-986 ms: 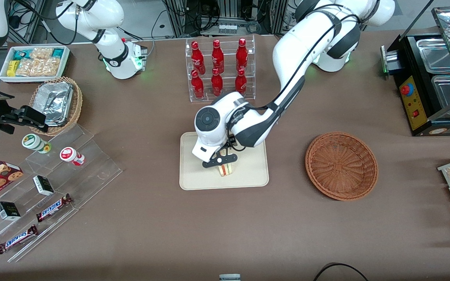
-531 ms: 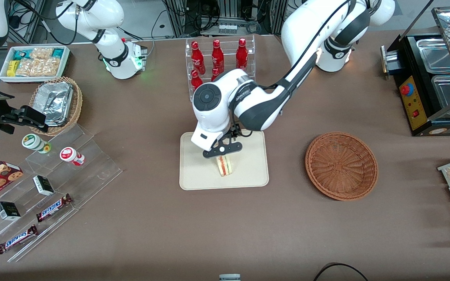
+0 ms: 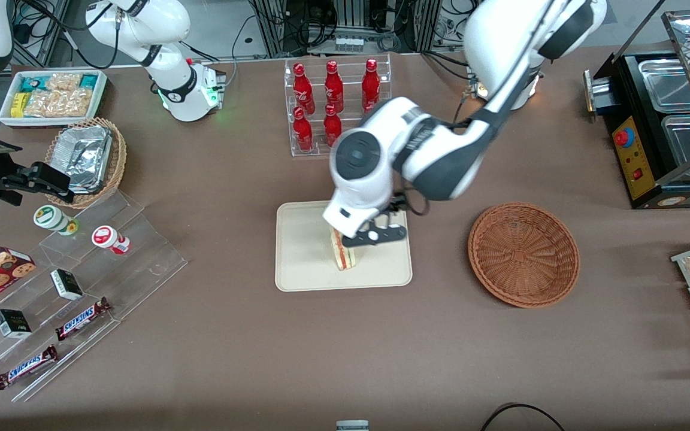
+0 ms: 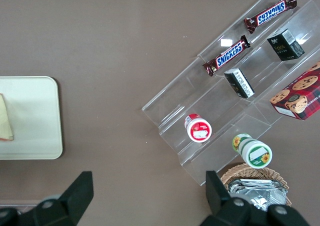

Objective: Place sandwich from basket to tray

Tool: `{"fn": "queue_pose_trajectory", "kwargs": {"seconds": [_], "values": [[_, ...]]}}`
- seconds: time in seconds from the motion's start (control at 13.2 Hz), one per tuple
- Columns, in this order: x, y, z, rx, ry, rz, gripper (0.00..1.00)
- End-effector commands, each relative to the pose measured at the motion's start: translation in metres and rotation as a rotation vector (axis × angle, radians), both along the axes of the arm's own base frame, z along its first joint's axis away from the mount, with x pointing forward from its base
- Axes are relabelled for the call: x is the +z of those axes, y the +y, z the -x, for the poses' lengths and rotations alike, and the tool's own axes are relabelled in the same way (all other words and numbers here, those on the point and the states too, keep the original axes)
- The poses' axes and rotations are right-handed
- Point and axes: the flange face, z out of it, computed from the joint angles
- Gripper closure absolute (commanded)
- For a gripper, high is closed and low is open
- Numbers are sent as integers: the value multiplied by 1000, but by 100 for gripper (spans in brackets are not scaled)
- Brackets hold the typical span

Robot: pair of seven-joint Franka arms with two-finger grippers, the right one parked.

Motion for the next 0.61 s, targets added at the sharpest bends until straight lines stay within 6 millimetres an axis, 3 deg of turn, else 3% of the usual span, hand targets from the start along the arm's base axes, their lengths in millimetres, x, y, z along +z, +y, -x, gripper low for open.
{"fn": "queue_pose_trajectory", "kwargs": {"seconds": [0.0,0.23,0.53], "values": [[20,43,6,-132,21,-8,0],[31,134,-11,-218,43,-10,0],[38,221,-15,-287,67,0,0]]}}
